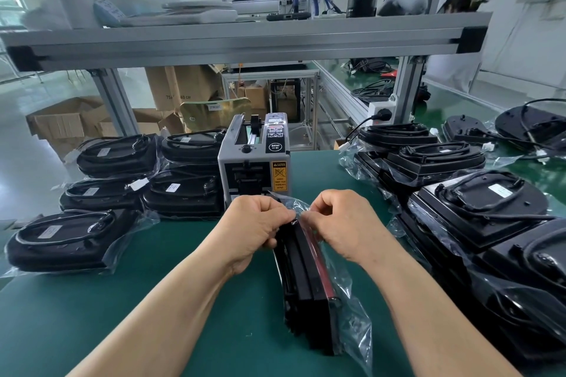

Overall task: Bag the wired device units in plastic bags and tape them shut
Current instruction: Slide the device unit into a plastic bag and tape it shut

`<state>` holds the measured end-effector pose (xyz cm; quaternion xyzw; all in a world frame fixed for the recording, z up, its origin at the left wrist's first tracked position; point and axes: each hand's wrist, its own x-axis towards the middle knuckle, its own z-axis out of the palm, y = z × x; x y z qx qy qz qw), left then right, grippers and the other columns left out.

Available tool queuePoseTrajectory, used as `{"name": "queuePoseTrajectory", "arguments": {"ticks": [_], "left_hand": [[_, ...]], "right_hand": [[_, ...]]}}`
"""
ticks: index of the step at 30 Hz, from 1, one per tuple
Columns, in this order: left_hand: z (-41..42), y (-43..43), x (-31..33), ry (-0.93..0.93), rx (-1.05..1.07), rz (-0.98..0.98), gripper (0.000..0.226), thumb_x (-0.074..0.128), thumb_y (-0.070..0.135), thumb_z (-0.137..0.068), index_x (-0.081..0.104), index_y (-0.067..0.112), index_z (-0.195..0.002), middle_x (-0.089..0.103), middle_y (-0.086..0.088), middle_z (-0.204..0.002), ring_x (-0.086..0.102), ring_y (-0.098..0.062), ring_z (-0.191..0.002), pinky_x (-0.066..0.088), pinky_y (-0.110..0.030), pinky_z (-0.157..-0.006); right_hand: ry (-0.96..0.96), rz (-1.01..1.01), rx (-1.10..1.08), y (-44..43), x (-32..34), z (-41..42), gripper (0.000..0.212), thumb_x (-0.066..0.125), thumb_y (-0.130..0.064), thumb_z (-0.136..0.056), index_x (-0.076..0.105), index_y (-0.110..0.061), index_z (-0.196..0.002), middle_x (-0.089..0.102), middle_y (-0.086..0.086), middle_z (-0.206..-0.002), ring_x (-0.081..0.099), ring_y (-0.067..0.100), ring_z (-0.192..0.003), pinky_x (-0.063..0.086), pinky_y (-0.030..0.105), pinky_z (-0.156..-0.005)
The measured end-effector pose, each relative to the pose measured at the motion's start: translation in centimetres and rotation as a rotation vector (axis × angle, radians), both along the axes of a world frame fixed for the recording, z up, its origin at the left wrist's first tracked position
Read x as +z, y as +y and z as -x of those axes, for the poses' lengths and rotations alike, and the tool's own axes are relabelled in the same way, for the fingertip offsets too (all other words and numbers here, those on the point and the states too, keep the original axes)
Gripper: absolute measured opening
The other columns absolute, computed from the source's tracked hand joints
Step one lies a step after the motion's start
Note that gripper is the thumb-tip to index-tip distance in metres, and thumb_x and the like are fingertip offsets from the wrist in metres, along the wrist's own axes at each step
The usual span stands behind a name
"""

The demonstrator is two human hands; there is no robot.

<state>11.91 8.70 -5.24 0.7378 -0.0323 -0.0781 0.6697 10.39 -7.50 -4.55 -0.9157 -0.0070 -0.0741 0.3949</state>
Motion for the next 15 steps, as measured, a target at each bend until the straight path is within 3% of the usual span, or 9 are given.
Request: {"name": "queuePoseTrajectory", "arguments": {"ticks": [15], "left_hand": [[0.0, 0.1, -1.1, -0.091, 0.07, -0.057, 0.03, 0.071, 0.007, -0.086, 0.059, 0.014, -0.06, 0.052, 0.011, -0.048, 0.046, -0.001, -0.044, 0.041, -0.017, -0.045]], "right_hand": [[-0.023, 0.026, 0.011, 0.5, -0.2, 0.1, 0.025, 0.072, -0.035, -0.088, 0.062, -0.024, -0.069, 0.064, -0.008, -0.068, 0.06, 0.009, -0.063, 0.045, 0.022, -0.058]]}}
